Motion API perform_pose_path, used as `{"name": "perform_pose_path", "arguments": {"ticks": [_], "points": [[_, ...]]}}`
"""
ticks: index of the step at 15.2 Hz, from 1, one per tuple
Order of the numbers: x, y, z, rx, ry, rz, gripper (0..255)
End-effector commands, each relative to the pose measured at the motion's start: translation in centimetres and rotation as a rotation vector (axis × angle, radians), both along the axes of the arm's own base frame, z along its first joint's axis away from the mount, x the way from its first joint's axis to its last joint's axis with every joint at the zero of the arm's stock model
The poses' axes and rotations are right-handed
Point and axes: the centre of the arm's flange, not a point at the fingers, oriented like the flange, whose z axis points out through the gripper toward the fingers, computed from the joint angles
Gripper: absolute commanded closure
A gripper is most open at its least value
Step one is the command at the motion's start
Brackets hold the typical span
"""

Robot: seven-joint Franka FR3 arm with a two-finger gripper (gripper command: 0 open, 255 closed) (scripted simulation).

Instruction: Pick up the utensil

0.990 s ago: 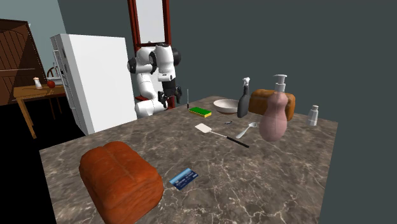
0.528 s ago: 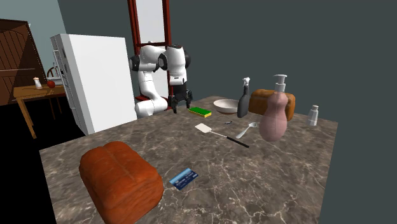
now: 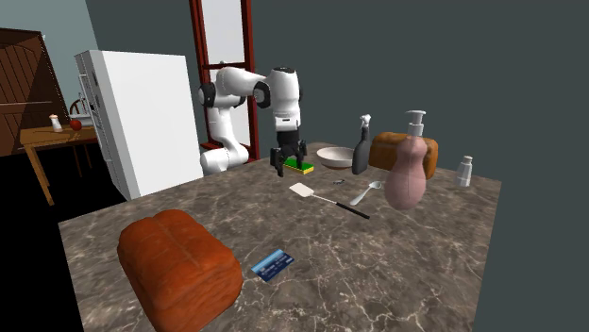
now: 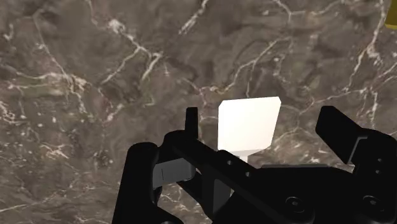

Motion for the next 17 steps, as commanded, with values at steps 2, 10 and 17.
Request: {"name": "perform_pose_path", "arguments": {"ticks": [2,10,17], "points": [[3.5,1.4,-0.3,-0.008,-0.01,0.009,0],[13.2,5.0,-0.8,-0.029,-0.036,0.034,0],[14.4,5.5,-3.4,-0.032,-0.039,0.038,0]]}}
